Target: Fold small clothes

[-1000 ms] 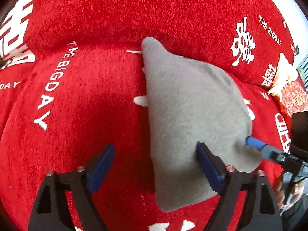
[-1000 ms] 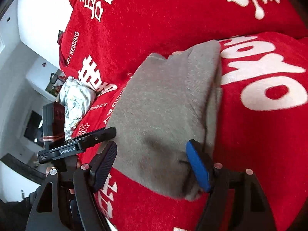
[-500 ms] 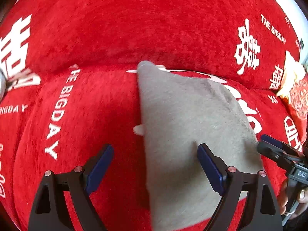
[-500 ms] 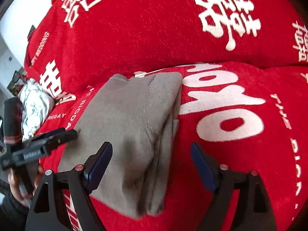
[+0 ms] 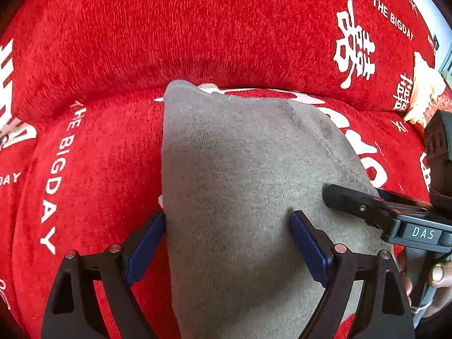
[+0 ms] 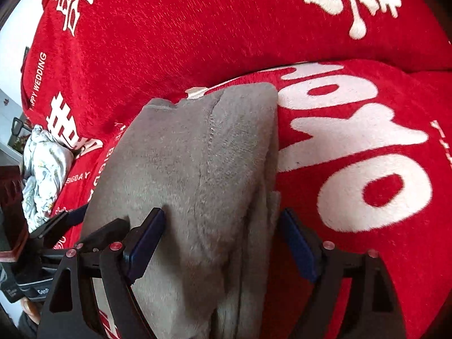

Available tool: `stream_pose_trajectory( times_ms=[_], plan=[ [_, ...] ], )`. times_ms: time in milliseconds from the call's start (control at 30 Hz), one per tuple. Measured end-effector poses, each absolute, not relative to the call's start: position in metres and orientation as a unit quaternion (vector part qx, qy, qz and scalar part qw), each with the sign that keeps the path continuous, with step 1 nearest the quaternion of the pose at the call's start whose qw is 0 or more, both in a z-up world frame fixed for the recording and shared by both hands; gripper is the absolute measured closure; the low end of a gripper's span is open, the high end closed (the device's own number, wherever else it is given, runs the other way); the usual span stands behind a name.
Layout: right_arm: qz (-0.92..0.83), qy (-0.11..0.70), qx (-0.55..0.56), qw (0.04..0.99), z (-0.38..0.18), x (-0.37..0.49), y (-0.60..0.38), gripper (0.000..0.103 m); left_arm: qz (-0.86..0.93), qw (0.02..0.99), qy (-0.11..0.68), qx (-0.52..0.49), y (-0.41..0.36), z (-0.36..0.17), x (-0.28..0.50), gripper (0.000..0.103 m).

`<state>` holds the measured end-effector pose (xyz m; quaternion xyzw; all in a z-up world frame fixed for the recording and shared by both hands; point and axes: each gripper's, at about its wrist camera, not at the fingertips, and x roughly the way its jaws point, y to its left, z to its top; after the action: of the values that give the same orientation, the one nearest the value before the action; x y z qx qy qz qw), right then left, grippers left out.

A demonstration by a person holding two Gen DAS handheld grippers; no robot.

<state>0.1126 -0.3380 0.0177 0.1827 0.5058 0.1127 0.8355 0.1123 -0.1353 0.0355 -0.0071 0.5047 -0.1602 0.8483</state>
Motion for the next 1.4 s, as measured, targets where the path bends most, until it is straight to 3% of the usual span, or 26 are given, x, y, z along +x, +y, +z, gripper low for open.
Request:
stream_pose_trajectory(
  times_ms=[500,767,933,1100,1400],
  plan=[
    [0.116,0.508,0.164,0.838,0.012,0.128,-0.326,0.015,-0.194,0.807,0.55,-0.093,-0.122,0.008,0.138,0.003],
    [0.12,0.507,0.163,0.838,0.011,0.129,-0.324,0.022,-0.206,0.802,0.552,-0.096,-0.123,0.003,0.144,0.003],
    [0.135,0.505,0.174,0.835,0.013,0.128,-0.323,0.047,-0.225,0.806,0.54,-0.088,-0.128,0.009,0.142,0.028],
    [0.131,0.498,0.159,0.842,0.023,0.123,-0.315,0.058,-0.231,0.815,0.526,-0.077,-0.128,0.021,0.138,0.051],
    [0.117,0.487,0.121,0.857,0.048,0.114,-0.296,0.06,-0.223,0.818,0.525,-0.07,-0.125,0.033,0.129,0.056]
  ],
)
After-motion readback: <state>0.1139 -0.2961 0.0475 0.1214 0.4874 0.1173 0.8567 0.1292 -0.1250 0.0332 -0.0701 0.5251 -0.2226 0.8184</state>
